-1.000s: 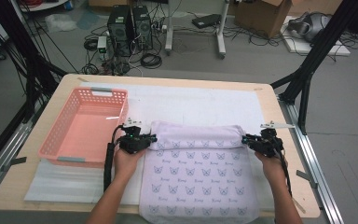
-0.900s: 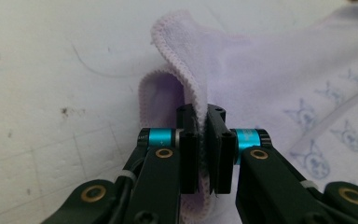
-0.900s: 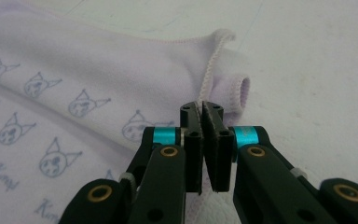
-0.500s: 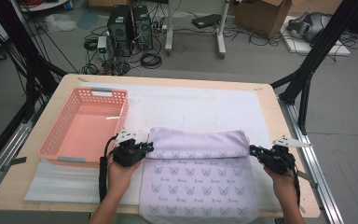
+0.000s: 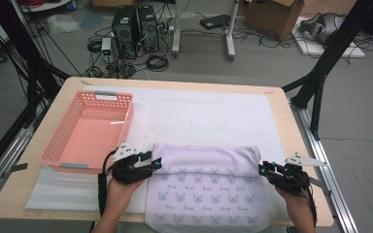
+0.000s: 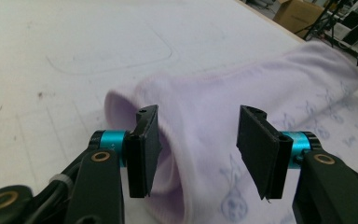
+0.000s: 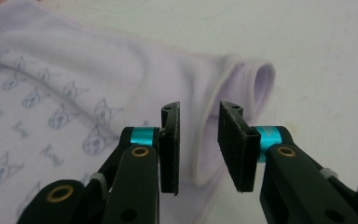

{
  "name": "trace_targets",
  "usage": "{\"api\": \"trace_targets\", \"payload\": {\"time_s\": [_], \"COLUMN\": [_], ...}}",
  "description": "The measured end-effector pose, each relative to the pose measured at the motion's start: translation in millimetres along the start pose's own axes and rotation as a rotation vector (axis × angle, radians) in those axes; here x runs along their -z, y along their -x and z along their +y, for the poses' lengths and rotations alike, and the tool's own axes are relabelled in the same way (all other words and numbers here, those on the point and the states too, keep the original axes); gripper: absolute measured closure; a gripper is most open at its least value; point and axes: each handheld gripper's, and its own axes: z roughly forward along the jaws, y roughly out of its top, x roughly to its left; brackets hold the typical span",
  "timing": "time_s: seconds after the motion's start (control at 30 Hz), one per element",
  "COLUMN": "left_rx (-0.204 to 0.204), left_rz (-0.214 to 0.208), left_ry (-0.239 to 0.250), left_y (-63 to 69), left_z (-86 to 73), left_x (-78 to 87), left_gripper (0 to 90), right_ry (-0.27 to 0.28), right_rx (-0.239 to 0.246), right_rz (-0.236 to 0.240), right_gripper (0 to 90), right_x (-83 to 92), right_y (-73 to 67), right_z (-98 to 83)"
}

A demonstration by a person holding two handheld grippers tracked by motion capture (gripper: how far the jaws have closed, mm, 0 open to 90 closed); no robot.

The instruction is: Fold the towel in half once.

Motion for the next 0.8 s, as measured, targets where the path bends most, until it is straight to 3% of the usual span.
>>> {"api": "trace_targets", "payload": {"time_s": [0.1, 0.17, 0.23, 0.27, 0.3, 0.47, 0.67, 0.8], "left_rx": [0.015, 0.017, 0.013, 0.006, 0.005, 0.024, 0.012, 0.006], "left_rz": [0.021, 0.049, 0.08, 0.089, 0.092, 0.037, -0.015, -0.043], "left_ry": [-0.045, -0.092, -0.098, -0.096, -0.081, -0.008, 0.024, 0.024], "left_y": [-4.0, -5.1, -3.9, -3.4, -2.4, -0.6, 11.9, 21.1], "left_z": [5.2, 3.9, 0.8, 0.0, -1.3, -6.8, -17.5, -27.5], "left_x": [-18.5, -27.7, -29.3, -28.3, -24.8, -0.1, 30.0, 45.5], "left_gripper": [51.1, 61.9, 81.1, 84.4, 85.1, 85.1, 84.6, 84.6], "right_ry": [-0.032, -0.054, -0.083, -0.092, -0.097, -0.045, 0.006, 0.006], "right_rx": [0.017, 0.006, -0.004, -0.011, -0.009, 0.019, 0.045, 0.059], "right_rz": [-0.03, -0.048, -0.056, -0.052, -0.044, -0.031, 0.003, 0.012], "right_gripper": [67.6, 68.2, 74.5, 80.9, 86.6, 87.4, 87.3, 87.3], "right_x": [-13.5, -23.7, -31.6, -33.7, -34.2, -17.5, 13.6, 30.7], "right_y": [0.4, 3.5, 7.5, 9.3, 10.4, 4.1, -13.0, -22.5], "right_z": [11.8, 15.6, 15.7, 14.7, 13.7, 6.0, -7.7, -18.5]}}
